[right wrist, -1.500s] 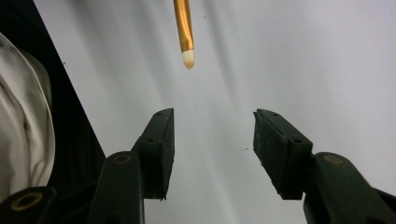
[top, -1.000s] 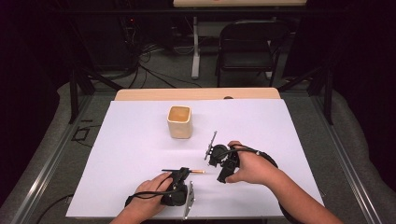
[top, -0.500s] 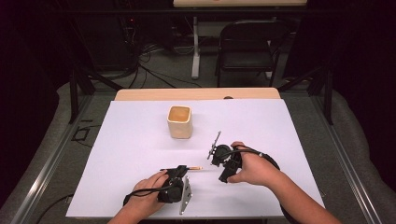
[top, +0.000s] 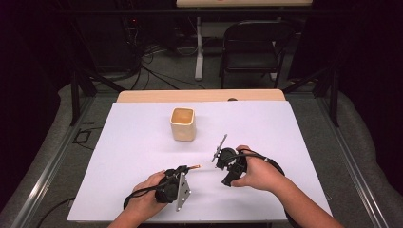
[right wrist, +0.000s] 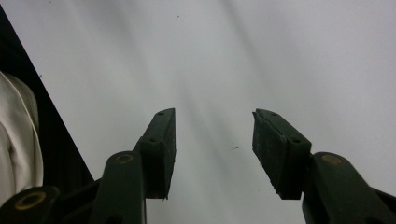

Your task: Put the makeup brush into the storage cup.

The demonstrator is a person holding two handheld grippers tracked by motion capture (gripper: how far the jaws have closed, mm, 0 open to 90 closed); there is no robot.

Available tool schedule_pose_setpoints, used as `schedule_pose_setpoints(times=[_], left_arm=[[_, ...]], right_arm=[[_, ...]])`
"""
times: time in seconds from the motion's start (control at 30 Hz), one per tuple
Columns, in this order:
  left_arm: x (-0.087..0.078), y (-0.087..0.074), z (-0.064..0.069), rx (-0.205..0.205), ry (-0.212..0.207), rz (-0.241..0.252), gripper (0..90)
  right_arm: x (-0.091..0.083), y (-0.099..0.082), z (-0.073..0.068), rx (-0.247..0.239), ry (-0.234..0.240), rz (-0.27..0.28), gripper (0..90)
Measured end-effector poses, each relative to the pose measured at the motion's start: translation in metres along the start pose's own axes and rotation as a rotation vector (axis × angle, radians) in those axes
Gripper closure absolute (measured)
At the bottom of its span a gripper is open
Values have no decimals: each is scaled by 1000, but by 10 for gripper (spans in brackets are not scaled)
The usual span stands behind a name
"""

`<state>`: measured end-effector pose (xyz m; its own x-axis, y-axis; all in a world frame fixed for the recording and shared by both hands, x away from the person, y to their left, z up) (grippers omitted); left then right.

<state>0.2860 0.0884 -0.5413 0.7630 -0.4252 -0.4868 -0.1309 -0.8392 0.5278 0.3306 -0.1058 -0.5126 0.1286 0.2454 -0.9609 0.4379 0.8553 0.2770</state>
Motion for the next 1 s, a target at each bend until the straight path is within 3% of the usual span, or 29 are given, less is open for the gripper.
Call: schedule_pose_setpoints(times=[0.2,1.0], left_arm=[[-3,0,-6,-86,-32,24,824],[-3,-12,-31,-528,-194,137,825]], right_arm=[[3,-2,1,12,1,19,495],[11,-4,1,44,1,99,503]])
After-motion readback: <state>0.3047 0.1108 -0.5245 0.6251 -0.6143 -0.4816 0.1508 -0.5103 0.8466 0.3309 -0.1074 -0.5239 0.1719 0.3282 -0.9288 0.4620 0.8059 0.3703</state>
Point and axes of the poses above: each handheld gripper's, and its own axes: x roughly forward along the jaws, y roughly out of its top, z roughly to its right, the point moved 4 cm from there along x, roughly forward along the jaws, and after that the axes turned 2 degrees about z, right-handed, at the moved point
